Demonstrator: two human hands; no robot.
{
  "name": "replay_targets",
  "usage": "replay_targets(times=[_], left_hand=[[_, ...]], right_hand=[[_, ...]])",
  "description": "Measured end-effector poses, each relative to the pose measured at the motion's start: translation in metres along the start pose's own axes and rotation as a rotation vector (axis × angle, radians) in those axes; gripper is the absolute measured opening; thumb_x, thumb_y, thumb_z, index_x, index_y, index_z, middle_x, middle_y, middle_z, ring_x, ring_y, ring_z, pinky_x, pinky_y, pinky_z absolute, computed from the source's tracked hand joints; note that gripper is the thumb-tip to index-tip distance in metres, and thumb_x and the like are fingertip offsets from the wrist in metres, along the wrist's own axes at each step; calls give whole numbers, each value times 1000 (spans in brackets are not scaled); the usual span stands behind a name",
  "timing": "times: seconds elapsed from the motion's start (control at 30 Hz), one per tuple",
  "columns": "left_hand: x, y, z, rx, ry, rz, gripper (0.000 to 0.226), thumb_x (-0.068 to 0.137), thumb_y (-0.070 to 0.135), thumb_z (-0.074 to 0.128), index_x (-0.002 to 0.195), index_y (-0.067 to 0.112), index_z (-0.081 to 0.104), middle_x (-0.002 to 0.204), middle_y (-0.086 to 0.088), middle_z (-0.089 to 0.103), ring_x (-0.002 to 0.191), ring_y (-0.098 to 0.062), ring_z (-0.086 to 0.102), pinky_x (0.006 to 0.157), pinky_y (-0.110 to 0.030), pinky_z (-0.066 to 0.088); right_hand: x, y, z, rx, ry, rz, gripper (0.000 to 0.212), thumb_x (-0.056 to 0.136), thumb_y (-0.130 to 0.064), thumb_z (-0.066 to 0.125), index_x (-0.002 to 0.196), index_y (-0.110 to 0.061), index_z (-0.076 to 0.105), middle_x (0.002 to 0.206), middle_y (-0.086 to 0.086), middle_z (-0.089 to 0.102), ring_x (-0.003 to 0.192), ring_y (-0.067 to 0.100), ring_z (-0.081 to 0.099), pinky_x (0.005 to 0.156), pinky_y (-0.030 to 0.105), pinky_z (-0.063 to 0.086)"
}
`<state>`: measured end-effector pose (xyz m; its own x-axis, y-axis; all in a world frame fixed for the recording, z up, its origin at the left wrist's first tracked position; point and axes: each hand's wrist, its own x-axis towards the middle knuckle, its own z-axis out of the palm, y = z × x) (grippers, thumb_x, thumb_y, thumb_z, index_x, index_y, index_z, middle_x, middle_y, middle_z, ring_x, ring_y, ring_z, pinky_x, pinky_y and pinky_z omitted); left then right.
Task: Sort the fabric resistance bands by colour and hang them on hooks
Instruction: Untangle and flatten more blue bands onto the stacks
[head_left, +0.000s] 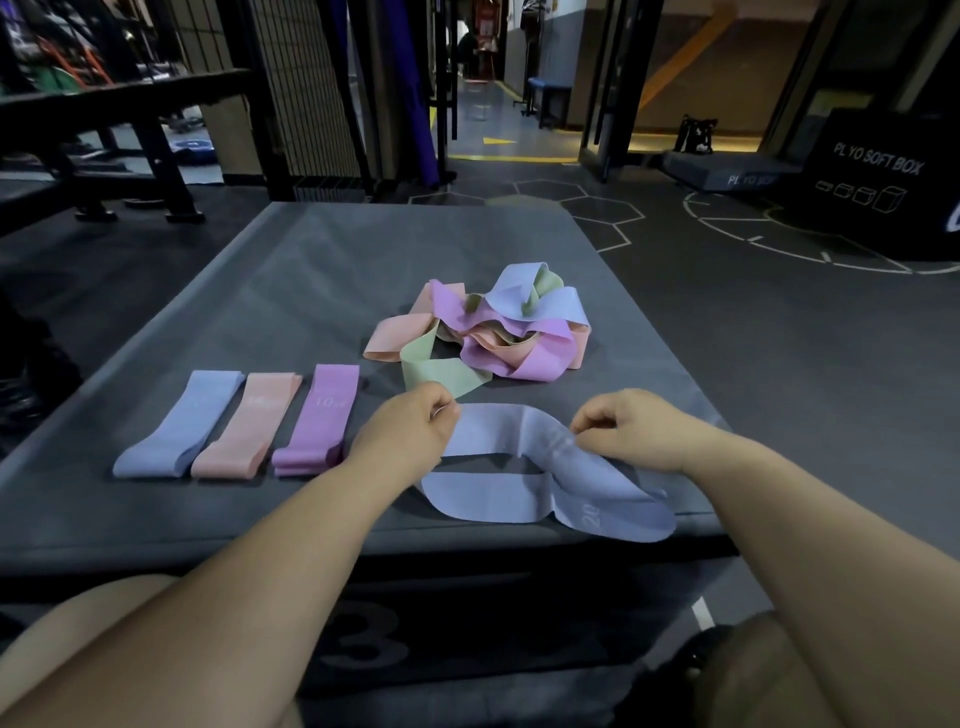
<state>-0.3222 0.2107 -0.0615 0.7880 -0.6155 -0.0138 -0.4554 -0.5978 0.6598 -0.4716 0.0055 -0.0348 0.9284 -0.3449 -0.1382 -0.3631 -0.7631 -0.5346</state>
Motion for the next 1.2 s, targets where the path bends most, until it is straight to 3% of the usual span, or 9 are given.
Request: replay_targets(times=[0.17, 0.33, 0.43, 0.5, 0.7, 0.83, 0.93, 1.03, 1.2], left_hand=[[-2, 5, 4, 195, 41, 85, 13, 99, 35, 43, 100, 27, 54, 92, 7, 61, 89, -21, 55, 73, -34, 46], [-4, 6, 7, 180, 165, 214, 26, 90, 27, 61, 115, 22, 55, 121, 6, 51, 114, -20, 44, 90, -34, 40], [-8, 13, 5, 188, 232, 335, 17, 85, 22, 66, 99, 18, 58, 95, 12, 49, 95, -15, 46, 72, -25, 30], [-11, 16, 5, 182, 170, 358, 10, 85, 22, 66, 87, 22, 57, 80, 13, 47, 84, -13, 49, 65, -25, 29], [-19, 21, 14, 196, 2, 332, 22, 86, 45, 64, 77, 26, 55, 75, 8, 58, 74, -11, 53, 64, -26, 39], [-21, 22, 25, 265, -39, 321, 40, 85, 59, 57, 62, 27, 48, 65, 10, 52, 69, -10, 47, 64, -25, 33], [-22, 21, 35, 311, -68, 302, 46, 79, 68, 55, 58, 28, 47, 68, 11, 53, 72, -8, 46, 64, -25, 32], [-22, 22, 41, 326, -49, 303, 50, 75, 72, 57, 58, 26, 47, 73, 9, 57, 73, -8, 48, 66, -27, 35], [-23, 25, 42, 343, -28, 308, 48, 71, 71, 62, 60, 26, 50, 75, 12, 55, 76, -6, 47, 68, -25, 34]], right_hand=[[6, 3, 7, -59, 73, 42, 14, 90, -19, 58, 89, -28, 68, 75, -20, 61, 70, 0, 55, 62, 11, 41], [8, 2, 7, -135, 119, -1, 20, 82, -21, 68, 101, -30, 67, 81, -16, 62, 79, 7, 59, 81, 26, 50], [9, -1, 4, -191, 150, -64, 18, 80, -17, 70, 88, -33, 66, 80, -11, 59, 73, 7, 53, 74, 25, 48], [11, -3, 5, -239, 153, -102, 20, 80, -13, 64, 85, -32, 71, 86, -9, 60, 76, 9, 54, 75, 25, 47], [16, -15, 12, -295, 120, -165, 30, 84, -15, 57, 103, -30, 74, 88, -18, 54, 91, 9, 54, 84, 24, 45], [21, -23, 21, -171, 120, -143, 29, 93, -23, 55, 120, -30, 64, 102, -10, 64, 91, 11, 55, 84, 27, 46], [27, -29, 29, -101, 47, -122, 34, 99, -25, 47, 130, -33, 59, 111, -11, 63, 105, 9, 54, 87, 22, 40], [32, -29, 33, -104, -48, -79, 28, 101, -30, 43, 119, -29, 65, 112, -9, 67, 109, 12, 58, 94, 28, 44], [35, -23, 30, -23, 14, -66, 26, 100, -23, 45, 96, -24, 70, 95, -7, 68, 92, 9, 58, 87, 25, 44]])
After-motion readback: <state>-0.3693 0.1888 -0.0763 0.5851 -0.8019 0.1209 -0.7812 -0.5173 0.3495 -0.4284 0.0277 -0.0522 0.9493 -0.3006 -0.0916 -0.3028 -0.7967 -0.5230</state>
